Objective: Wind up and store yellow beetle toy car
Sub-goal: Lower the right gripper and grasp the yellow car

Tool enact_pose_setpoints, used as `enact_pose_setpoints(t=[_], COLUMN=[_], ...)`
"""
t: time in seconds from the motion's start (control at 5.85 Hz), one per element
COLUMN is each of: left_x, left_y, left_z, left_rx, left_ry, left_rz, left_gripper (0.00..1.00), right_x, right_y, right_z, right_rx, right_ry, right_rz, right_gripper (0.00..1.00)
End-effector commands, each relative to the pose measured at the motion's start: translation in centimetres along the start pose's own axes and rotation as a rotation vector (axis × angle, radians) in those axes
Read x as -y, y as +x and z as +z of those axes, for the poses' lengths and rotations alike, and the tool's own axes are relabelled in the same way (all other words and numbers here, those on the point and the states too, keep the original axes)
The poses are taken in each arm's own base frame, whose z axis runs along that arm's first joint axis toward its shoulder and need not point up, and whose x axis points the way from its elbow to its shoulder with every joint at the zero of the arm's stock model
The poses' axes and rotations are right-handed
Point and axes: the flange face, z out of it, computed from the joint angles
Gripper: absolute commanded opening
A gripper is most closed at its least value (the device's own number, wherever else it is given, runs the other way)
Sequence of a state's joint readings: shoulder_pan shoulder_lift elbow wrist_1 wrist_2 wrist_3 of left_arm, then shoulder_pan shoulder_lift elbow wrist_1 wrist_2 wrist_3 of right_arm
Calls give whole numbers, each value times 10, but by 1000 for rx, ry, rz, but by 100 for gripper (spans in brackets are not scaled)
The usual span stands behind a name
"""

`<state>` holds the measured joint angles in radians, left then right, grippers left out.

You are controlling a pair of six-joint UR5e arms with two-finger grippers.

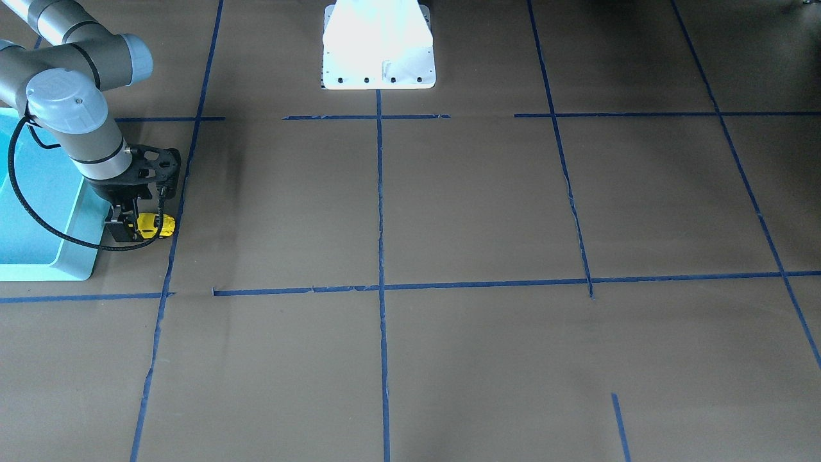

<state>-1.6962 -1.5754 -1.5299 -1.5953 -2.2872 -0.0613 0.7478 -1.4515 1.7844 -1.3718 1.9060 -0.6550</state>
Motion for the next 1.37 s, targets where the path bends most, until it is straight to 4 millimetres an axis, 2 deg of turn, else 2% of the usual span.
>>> enact_pose_setpoints(t=[0.0,0.17,0.34,0.51,0.68,0.85,1.03,1.2], left_x=[0,0,0,0,-1,0,-1,-1], left_y=[0,0,0,-2,-2,-1,-2,-2], left_z=[1,1,1,1,2,2,2,2], left_rx=[0,2,2,2,3,3,2,2], left_ry=[-2,-2,-2,-4,-6,-4,-6,-6], left_rz=[-1,-1,-2,-5,-5,-4,-5,-5], left_gripper=[100,100,100,100,100,100,100,100], right_x=[3,2,3,2,2,3,11,9], right_y=[-4,-3,-3,-3,-2,1,1,-23], right_z=[13,13,12,10,9,2,-27,-83], right_rx=[16,3,2,0,-22,-55,-92,-102], right_ry=[-15,-21,-20,-19,-33,-44,-10,-14], right_rz=[-4,-4,-3,-7,-15,-19,-27,-24], right_gripper=[100,100,82,40,15,0,0,0])
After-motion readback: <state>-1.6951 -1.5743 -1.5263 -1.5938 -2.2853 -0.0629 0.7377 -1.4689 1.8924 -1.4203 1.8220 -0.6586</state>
